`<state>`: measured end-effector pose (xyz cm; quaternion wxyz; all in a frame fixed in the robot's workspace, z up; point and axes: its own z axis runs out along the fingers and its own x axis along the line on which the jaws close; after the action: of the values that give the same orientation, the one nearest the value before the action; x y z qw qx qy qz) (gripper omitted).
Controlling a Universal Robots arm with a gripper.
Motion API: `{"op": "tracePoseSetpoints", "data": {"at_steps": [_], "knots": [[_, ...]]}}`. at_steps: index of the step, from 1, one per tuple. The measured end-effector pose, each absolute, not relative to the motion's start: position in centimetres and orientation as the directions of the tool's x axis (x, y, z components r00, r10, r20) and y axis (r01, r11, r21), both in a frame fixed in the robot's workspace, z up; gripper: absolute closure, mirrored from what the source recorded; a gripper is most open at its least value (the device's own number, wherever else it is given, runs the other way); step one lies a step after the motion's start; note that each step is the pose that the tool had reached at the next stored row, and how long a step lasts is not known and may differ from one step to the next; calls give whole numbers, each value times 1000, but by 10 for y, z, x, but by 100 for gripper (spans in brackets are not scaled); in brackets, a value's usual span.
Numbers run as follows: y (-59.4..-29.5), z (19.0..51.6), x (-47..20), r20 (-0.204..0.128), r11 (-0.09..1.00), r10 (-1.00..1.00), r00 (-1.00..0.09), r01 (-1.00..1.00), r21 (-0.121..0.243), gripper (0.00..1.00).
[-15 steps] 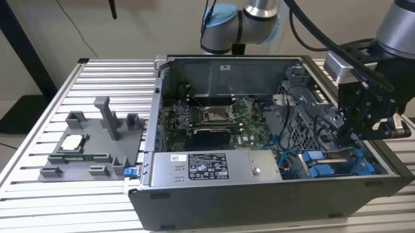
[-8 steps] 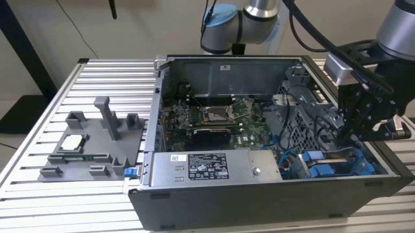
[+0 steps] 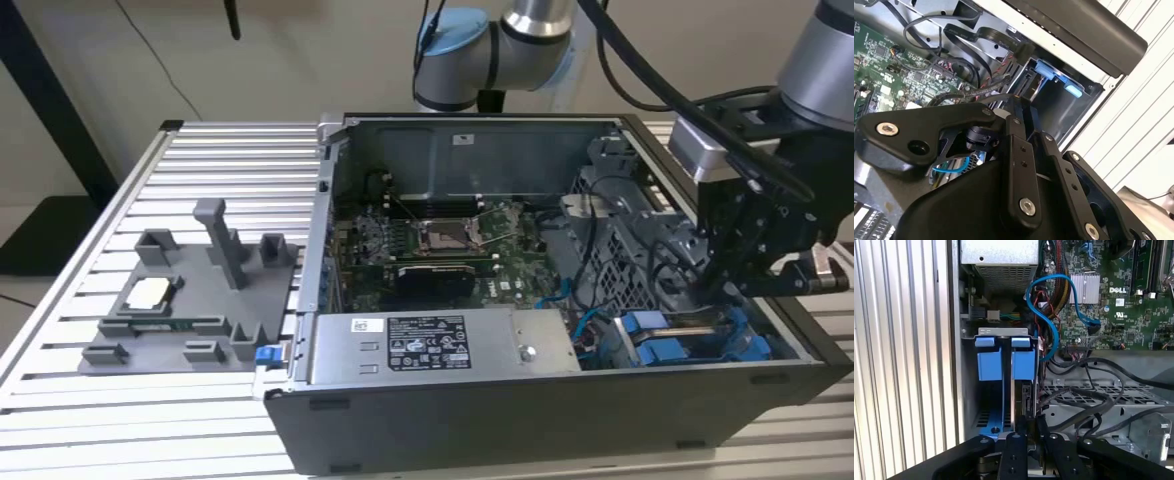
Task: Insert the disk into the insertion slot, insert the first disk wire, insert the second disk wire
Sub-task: 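Insert the first disk wire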
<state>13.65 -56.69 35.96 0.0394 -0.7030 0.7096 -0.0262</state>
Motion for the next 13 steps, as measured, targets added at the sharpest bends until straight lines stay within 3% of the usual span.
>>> {"op": "tracePoseSetpoints", "data": {"at_steps": [13], "knots": [[-570, 352, 141, -21, -12, -1000, 14, -996, -93, 81]]}}
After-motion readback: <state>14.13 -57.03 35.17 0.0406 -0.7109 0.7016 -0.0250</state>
